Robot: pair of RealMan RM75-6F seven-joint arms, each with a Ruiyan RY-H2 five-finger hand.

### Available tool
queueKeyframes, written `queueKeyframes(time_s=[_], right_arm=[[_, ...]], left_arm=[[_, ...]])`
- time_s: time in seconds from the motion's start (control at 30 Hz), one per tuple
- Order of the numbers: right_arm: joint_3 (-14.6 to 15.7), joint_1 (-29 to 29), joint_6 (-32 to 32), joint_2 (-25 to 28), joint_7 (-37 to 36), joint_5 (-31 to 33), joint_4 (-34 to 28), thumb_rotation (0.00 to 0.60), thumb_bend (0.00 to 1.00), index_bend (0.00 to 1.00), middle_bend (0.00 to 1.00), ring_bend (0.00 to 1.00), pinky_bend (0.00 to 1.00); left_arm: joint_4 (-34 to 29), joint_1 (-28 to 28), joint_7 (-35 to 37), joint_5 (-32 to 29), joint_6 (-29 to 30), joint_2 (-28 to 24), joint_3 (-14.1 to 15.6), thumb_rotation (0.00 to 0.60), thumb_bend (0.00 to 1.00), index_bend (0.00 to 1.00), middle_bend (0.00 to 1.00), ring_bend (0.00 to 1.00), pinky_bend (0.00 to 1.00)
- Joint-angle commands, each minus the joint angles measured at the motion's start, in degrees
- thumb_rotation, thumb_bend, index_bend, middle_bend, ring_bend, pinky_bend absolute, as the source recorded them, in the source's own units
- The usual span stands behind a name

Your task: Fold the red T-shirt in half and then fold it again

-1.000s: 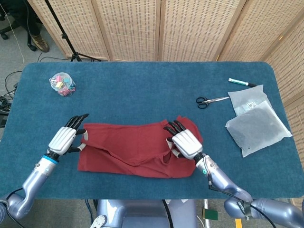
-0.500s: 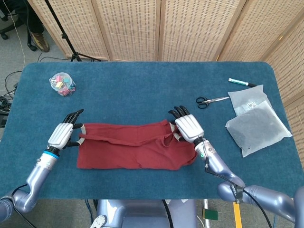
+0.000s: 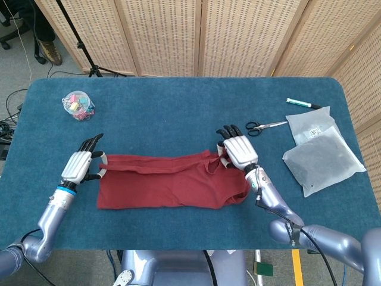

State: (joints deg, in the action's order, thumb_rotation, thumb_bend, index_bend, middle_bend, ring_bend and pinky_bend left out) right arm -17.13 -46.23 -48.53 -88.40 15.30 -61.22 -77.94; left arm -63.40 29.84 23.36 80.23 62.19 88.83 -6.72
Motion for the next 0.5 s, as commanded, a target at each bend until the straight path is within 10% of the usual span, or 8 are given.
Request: queueKeyframes(time_s=[0.03,0.5], right_arm=[[-0.1,-0.6,0.4,-0.5,0.3,1.4,1.3,0.600,0.52,0.64,0.16,0.00,0.04],[0.0,-2.4,1.7,-2.3,-0.5,4.3,7.0,0.600,0.52,0.64,0.16,0.00,0.04]], left_arm=[[0.7,0.1,-0.1,-0.6,-0.6,0.5,-0.2,0.600,0.71,0.71,0.00,0.00,0.00],[5.2,1.0,-0.7,-2.4,-2.9,3.7,-1.0,0.600,0.71,0.71,0.00,0.00,0.00]])
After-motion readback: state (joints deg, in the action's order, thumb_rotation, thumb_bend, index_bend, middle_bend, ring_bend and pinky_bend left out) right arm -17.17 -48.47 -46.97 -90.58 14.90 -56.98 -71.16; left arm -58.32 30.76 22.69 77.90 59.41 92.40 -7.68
